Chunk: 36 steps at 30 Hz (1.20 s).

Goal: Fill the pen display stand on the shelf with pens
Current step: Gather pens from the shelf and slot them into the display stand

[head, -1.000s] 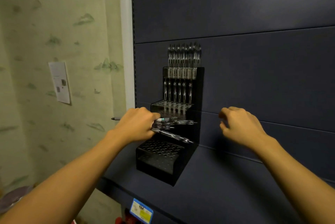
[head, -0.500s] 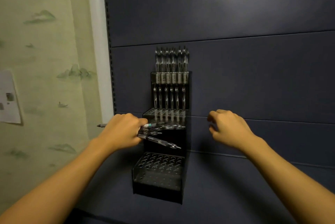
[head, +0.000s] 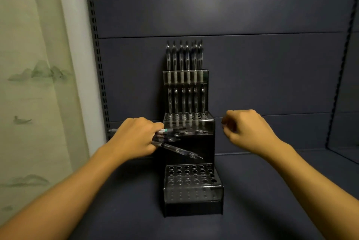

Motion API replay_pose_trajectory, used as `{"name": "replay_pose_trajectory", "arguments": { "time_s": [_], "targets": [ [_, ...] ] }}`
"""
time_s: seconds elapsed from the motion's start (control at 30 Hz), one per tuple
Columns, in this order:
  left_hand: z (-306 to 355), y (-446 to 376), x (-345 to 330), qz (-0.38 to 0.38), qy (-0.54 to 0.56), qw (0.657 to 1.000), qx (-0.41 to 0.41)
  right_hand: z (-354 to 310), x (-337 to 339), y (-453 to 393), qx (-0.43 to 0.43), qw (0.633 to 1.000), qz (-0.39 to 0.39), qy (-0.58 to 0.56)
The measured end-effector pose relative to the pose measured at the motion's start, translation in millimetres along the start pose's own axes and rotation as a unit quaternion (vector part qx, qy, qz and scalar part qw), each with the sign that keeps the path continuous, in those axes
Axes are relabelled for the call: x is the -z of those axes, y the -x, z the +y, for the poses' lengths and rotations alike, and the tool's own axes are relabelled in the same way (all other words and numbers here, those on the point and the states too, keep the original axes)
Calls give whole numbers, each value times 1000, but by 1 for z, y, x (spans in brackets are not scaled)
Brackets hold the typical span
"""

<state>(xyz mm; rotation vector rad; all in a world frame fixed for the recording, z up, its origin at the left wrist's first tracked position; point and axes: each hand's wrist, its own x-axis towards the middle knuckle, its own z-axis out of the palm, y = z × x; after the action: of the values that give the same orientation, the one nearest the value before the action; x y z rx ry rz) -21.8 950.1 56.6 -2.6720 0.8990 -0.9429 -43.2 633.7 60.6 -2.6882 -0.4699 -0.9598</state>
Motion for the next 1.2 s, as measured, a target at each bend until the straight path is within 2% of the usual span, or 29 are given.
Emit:
{"name": "replay_pose_trajectory", "arguments": {
  "time_s": [0.13, 0.43, 0.63, 0.83, 0.93, 1.07, 1.2],
  "targets": [
    [4, -8, 3, 29, 25, 999, -15, -7, 13, 1, 30, 997, 8, -70],
    [14, -14, 8, 41, 35, 999, 9, -19, 22, -2, 76, 962, -97, -244],
    [12, -12, 8, 8, 65, 997, 29, -18, 10, -6, 49, 937, -56, -340],
    [-2, -2, -1, 33, 77, 996, 26, -7, 13, -13, 29, 881, 14, -473],
    [-4, 2, -3, 47, 80, 995, 18, -9, 13, -20, 4, 833, 45, -551],
    [-5, 6, -5, 53, 85, 995, 17, -19, 16, -35, -54, 753, 33, -655],
    [-8, 9, -5, 42, 99, 994, 20, -30, 25, -55, -131, 716, 25, -685]
  ]
}}
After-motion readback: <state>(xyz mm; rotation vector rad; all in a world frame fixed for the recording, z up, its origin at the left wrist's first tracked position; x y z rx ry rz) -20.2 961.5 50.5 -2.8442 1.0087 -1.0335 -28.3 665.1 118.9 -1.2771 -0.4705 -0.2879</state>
